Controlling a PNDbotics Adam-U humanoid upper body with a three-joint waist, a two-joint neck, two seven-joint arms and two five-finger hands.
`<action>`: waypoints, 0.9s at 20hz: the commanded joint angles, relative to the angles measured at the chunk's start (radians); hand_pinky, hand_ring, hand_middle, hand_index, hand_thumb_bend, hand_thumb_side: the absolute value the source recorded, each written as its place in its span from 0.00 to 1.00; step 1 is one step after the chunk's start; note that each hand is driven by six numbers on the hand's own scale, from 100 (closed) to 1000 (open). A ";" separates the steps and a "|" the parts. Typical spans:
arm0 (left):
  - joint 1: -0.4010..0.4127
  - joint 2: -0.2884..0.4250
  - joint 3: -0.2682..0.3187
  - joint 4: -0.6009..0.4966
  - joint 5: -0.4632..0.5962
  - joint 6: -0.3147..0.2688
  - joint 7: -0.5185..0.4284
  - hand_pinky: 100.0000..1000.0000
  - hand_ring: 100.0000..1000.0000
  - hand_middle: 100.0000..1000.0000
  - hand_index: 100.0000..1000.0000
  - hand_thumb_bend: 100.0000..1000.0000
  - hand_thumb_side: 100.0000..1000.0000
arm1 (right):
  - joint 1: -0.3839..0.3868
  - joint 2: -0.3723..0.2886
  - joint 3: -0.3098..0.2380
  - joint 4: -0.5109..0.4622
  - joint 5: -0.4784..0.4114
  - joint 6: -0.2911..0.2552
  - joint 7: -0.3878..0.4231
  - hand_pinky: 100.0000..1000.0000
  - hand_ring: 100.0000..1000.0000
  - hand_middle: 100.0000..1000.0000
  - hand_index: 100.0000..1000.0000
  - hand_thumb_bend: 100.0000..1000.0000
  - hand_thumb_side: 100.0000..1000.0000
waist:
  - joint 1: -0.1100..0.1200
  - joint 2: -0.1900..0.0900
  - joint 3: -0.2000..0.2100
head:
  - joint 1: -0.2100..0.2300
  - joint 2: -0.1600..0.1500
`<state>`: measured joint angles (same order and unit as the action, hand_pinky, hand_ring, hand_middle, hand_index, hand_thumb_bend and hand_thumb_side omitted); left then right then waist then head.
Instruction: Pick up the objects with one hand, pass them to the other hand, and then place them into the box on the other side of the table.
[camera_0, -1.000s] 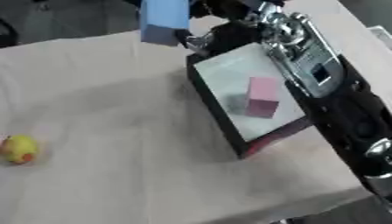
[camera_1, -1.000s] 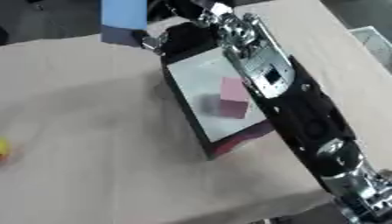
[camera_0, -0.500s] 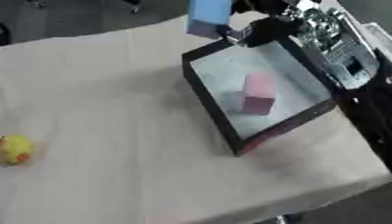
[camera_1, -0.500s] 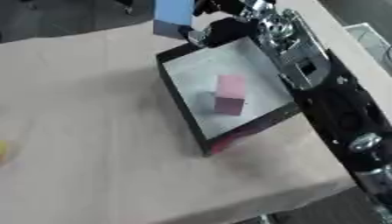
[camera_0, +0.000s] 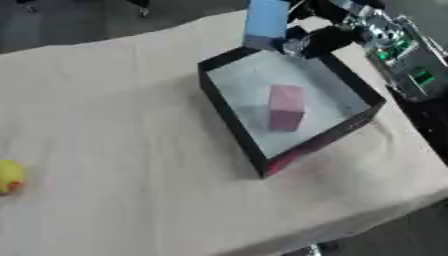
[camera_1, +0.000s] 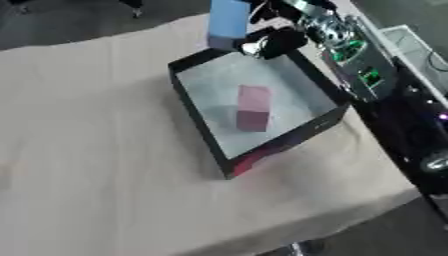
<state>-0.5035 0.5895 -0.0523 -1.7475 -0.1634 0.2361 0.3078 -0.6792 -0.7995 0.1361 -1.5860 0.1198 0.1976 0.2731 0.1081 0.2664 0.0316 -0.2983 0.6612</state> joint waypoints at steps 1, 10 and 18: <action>-0.011 0.042 0.018 -0.019 0.003 0.001 0.007 0.89 0.78 0.73 0.80 0.31 0.26 | 0.003 -0.053 -0.020 -0.002 0.023 -0.018 0.006 0.87 0.72 0.46 0.46 0.30 0.00 | -0.019 -0.027 0.002 | -0.004 -0.013; -0.011 0.041 0.024 -0.022 0.004 0.004 0.017 0.89 0.78 0.73 0.79 0.31 0.27 | 0.032 -0.068 -0.022 0.004 0.074 -0.061 0.046 0.87 0.76 0.56 0.58 0.29 0.00 | -0.016 -0.026 0.006 | 0.009 -0.012; -0.008 0.039 0.030 -0.026 0.008 0.006 0.024 0.89 0.78 0.73 0.79 0.32 0.29 | 0.039 -0.070 -0.034 0.005 0.176 -0.117 0.080 0.93 0.94 0.83 0.88 0.49 0.16 | -0.010 -0.020 0.010 | 0.091 -0.014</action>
<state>-0.5025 0.5895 -0.0396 -1.7588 -0.1597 0.2431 0.3267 -0.6307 -0.8316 0.1196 -1.5747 0.2769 0.0896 0.3513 0.1081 0.2665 0.0398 -0.2228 0.6569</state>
